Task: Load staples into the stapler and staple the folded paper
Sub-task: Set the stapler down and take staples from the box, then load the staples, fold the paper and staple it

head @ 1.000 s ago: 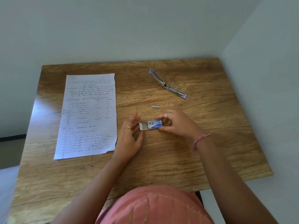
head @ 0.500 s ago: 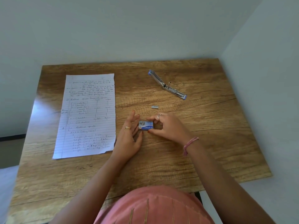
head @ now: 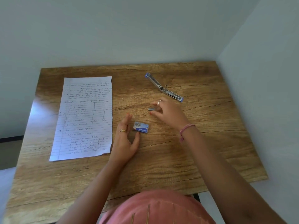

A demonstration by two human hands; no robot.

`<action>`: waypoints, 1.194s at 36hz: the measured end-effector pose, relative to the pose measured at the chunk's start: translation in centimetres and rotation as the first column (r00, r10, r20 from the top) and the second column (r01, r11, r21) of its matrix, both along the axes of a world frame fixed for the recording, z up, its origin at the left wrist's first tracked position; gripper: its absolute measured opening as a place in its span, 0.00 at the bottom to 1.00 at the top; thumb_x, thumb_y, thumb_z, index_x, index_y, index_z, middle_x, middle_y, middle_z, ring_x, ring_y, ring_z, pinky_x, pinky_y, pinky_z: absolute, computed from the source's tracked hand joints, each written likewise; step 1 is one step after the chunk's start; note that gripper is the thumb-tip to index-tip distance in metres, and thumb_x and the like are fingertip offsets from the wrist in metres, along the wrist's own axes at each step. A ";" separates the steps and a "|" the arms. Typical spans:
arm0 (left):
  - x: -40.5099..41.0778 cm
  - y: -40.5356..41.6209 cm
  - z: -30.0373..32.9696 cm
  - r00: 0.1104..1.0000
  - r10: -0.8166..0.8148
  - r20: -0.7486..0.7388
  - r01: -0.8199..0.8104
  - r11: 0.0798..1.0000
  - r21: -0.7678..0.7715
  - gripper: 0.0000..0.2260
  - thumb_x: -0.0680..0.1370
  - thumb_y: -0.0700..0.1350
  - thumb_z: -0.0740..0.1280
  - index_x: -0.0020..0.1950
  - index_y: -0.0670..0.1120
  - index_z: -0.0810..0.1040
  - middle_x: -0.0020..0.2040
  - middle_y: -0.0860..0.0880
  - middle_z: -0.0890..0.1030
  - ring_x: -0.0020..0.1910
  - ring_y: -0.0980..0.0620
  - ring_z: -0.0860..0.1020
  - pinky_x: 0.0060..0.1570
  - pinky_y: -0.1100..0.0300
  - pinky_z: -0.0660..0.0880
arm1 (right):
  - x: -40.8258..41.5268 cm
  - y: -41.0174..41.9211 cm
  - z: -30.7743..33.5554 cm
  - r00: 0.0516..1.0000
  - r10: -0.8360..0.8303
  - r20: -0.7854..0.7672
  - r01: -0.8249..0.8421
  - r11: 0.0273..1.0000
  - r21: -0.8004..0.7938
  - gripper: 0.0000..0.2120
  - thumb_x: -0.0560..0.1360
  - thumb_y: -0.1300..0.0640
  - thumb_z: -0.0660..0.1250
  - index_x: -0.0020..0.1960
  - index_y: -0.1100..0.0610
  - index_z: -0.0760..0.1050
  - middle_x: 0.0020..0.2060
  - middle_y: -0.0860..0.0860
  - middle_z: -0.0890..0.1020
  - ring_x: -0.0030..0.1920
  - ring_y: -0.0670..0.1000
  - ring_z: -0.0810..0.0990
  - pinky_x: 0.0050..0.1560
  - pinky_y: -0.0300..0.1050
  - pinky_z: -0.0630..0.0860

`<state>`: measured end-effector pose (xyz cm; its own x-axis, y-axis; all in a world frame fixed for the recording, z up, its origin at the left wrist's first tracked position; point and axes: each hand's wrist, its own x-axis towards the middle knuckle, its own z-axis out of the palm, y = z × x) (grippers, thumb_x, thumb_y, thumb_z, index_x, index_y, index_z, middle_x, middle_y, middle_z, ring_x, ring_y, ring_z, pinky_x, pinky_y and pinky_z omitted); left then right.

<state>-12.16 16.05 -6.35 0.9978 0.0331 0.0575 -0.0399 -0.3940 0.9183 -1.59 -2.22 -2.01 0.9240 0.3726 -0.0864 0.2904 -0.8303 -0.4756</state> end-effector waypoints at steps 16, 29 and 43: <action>3.1 -0.9 1.3 0.986 0.162 -0.049 -0.164 0.986 -0.040 0.26 0.78 0.42 0.67 0.74 0.53 0.63 0.67 0.53 0.72 0.64 0.62 0.72 0.61 0.64 0.71 | 0.6 -0.7 -0.3 0.999 -0.018 -0.036 0.021 0.996 0.087 0.10 0.78 0.55 0.66 0.56 0.57 0.80 0.51 0.48 0.76 0.51 0.45 0.74 0.52 0.37 0.71; 15.5 -4.5 3.3 0.922 -0.023 -0.386 0.011 0.999 -0.033 0.49 0.68 0.43 0.78 0.78 0.48 0.48 0.69 0.57 0.74 0.71 0.51 0.66 0.71 0.47 0.62 | -0.8 -10.5 -1.8 0.882 -0.343 -0.322 0.470 0.621 0.627 0.14 0.77 0.55 0.69 0.61 0.44 0.77 0.46 0.52 0.83 0.44 0.46 0.78 0.44 0.39 0.74; 20.1 -3.8 3.6 0.845 -0.307 -0.438 0.173 0.932 -0.319 0.30 0.67 0.25 0.71 0.67 0.38 0.68 0.63 0.44 0.79 0.63 0.51 0.76 0.65 0.57 0.71 | 2.1 -10.5 -2.1 0.812 -0.366 -0.455 0.578 0.392 0.716 0.08 0.76 0.59 0.69 0.51 0.47 0.81 0.46 0.51 0.86 0.50 0.48 0.84 0.46 0.35 0.78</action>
<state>7.95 12.24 -2.71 0.8778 -0.2642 -0.3995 0.3629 -0.1775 0.9148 0.50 -12.76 -4.13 0.9726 -0.1187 -0.1999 -0.2048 -0.0303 -0.9783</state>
